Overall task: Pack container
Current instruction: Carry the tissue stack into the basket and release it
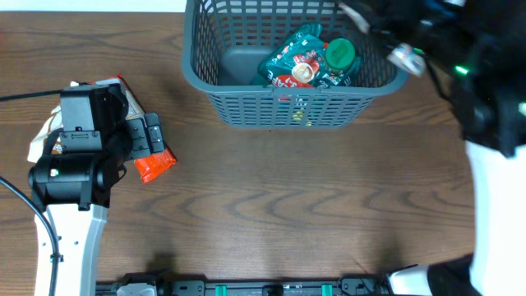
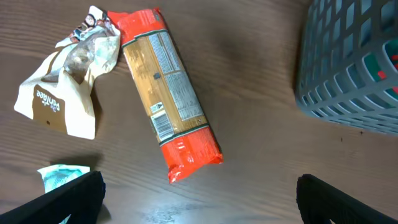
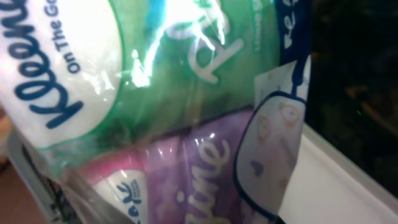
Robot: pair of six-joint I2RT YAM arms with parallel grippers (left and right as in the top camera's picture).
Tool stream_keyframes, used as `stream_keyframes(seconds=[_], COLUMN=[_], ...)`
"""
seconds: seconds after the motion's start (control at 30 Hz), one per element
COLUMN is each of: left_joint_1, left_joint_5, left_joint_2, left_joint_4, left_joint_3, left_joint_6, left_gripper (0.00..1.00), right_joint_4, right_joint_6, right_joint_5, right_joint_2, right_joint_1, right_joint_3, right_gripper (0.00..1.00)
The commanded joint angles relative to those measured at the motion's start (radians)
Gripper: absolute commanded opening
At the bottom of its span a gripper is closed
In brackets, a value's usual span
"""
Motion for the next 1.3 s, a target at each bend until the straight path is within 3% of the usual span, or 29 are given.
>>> stream_keyframes(seconds=[0.0,0.47,0.83,0.87,0.93,1.03,1.07,1.17,1.27], left_joint_1=[0.005,0.005,0.005,0.005,0.005,0.005,0.005,0.005,0.005], left_joint_5=[-0.008,-0.008,-0.008,-0.008,-0.008,-0.008,-0.008,-0.008,-0.008], left_joint_2=[-0.005,-0.005,-0.005,-0.005,-0.005,-0.005,-0.005,-0.005,-0.005], left_joint_4=[-0.004,-0.016,-0.026,-0.026,-0.026,-0.026,-0.026,-0.026,-0.026], left_joint_3=[0.019,0.019,0.019,0.019,0.019,0.019,0.019,0.019,0.019], left_joint_6=[0.006,0.006,0.006,0.006,0.006,0.005,0.006,0.006,0.006], left_gripper=[0.99,0.99,0.99,0.98,0.99,0.99,0.99,0.99,0.99], right_joint_4=[0.018,-0.013,-0.151,-0.159,-0.174,-0.188,-0.194,-0.205,-0.2], right_joint_6=[-0.124,-0.156,-0.156,-0.155,-0.155,-0.151,-0.151,-0.151,-0.151], right_joint_5=[0.01,-0.055,-0.053,-0.053,-0.053,-0.053,-0.053,-0.053,-0.053], right_joint_2=[0.094,0.463,0.577,0.577,0.577,0.577,0.577,0.577,0.577], right_joint_1=[0.043,0.162,0.195,0.195,0.195,0.193,0.193,0.193,0.193], right_joint_3=[0.012,0.011,0.008,0.008,0.008,0.008,0.008,0.008,0.008], right_gripper=[0.01,0.01,0.01,0.08,0.39,0.44,0.54,0.61,0.78])
